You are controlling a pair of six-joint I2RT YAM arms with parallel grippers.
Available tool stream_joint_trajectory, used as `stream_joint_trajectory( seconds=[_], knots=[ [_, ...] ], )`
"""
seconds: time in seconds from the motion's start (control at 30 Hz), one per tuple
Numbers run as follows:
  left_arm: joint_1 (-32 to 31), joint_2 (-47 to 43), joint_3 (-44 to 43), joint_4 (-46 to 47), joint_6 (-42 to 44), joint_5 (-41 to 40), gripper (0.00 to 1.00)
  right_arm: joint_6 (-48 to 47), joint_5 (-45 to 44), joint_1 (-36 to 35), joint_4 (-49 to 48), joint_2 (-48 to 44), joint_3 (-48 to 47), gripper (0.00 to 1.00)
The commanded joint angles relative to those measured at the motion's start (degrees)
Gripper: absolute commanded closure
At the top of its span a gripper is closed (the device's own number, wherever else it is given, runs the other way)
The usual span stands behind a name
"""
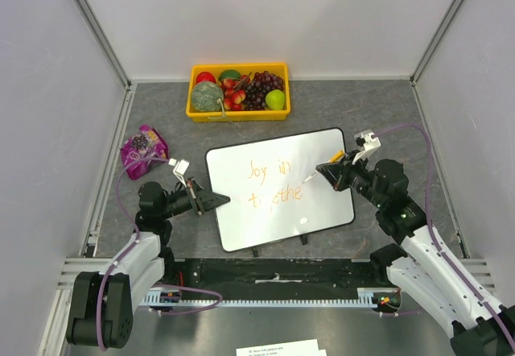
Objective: Write a sentence on the whiteboard
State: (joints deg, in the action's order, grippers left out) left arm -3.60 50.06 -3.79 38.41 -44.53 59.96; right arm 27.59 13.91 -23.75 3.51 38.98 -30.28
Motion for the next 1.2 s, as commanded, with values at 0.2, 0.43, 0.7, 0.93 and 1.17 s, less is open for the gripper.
stream_joint_trajectory(
  seconds=[0.2, 0.43, 0.7, 0.93, 1.17],
  knots=[
    [-0.10, 0.74, 1.16, 1.05, 5.42, 0.06, 0.98, -1.49, -1.25, 0.19, -0.08, -3.21, 0.93, 1.00],
    [-0.01, 0.56, 1.24, 1.14, 5.34, 0.06, 0.98, -2.37, -1.87, 0.19, 0.88, -4.79, 0.84, 1.00],
    [-0.01, 0.39, 1.24, 1.14, 5.33, 0.07, 0.98, -2.55, -2.57, 0.19, 1.85, -5.93, 0.93, 1.00],
    [-0.01, 0.47, 1.24, 1.23, 5.33, 0.06, 0.98, -3.07, -3.01, 0.19, 2.20, -6.55, 0.75, 1.00],
    [-0.10, 0.48, 1.33, 1.31, 5.16, 0.15, 0.98, -2.99, -3.19, 0.19, 2.29, -6.46, 1.02, 1.00]
  ],
)
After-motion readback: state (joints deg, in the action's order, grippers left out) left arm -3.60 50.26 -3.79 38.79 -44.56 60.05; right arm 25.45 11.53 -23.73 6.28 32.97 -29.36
